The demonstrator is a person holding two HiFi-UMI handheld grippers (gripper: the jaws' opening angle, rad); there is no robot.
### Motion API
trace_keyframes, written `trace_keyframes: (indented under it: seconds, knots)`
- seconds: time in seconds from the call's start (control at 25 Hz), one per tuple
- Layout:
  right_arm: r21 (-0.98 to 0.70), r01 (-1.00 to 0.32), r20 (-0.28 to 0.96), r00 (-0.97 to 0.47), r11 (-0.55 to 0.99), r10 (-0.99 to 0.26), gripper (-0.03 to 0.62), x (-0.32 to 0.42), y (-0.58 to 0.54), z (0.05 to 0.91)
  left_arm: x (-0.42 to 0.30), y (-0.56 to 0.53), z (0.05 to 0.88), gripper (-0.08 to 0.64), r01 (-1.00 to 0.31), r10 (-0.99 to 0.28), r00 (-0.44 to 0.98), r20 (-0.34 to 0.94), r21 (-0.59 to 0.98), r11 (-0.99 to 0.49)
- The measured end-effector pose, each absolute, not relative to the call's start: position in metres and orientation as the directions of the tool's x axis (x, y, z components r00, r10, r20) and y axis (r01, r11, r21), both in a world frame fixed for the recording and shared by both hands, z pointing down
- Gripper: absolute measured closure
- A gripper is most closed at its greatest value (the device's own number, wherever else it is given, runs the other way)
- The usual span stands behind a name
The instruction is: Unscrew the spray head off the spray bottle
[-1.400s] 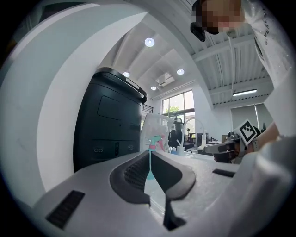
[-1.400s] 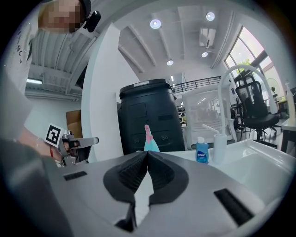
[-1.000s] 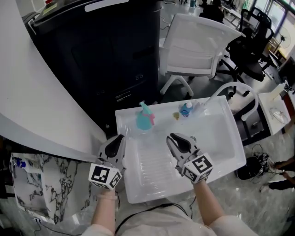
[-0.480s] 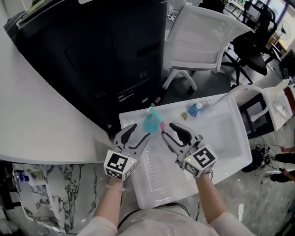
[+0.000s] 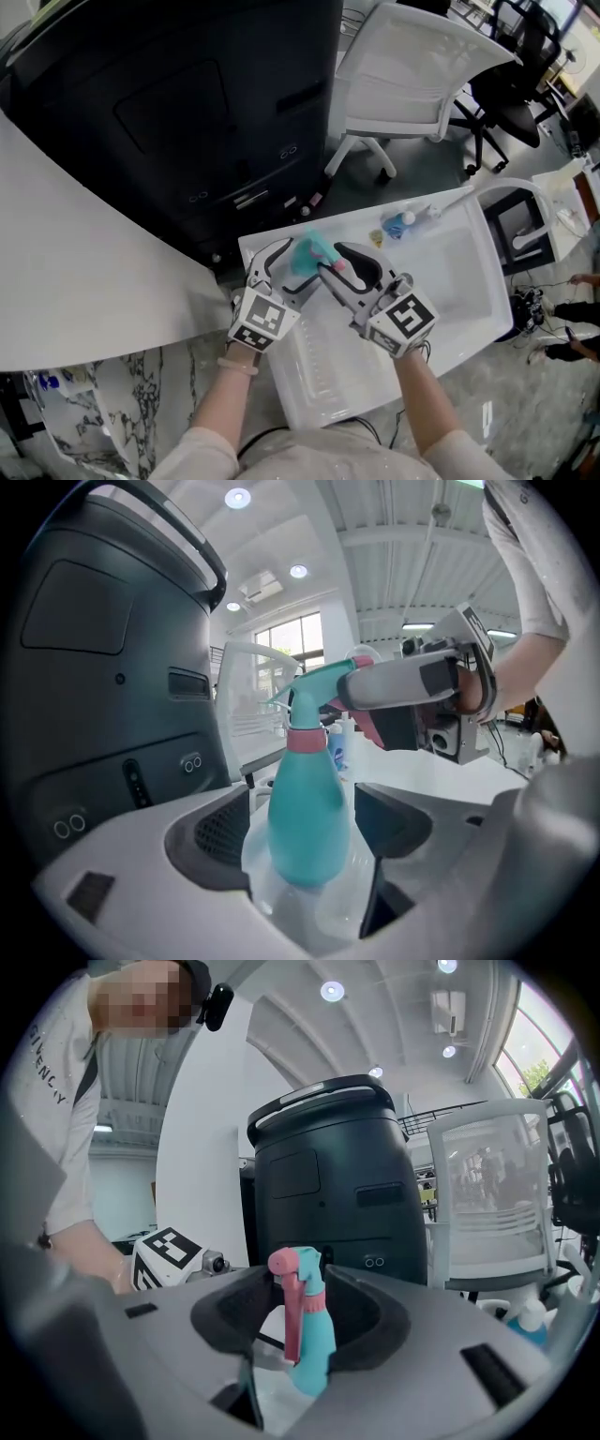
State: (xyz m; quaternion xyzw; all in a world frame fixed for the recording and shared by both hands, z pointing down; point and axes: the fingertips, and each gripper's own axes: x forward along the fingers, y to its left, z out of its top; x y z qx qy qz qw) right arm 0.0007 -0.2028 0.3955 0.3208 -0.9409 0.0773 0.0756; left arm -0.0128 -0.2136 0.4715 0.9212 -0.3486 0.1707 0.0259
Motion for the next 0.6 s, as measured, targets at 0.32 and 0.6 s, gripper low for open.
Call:
trace_keyframes:
  seconds: [0.32,0.6]
  knots:
    - [-0.070,-0.625,0.163,-0.776,0.778,-0.609,0.478,-0.004,-0.209,0.391,0.003,-0.221,0.483,0.222,-0.599,-0.617,0.695,0.370,-0.176,-0.781]
    - [-0.039,-0.586,0.153,-0.804,0.809,-0.575,0.509,0.000,-0.210,0.390,0.008,-0.222,0.485,0.253,-0.559,-0.570,0.727,0.383,-0.153,-0.815]
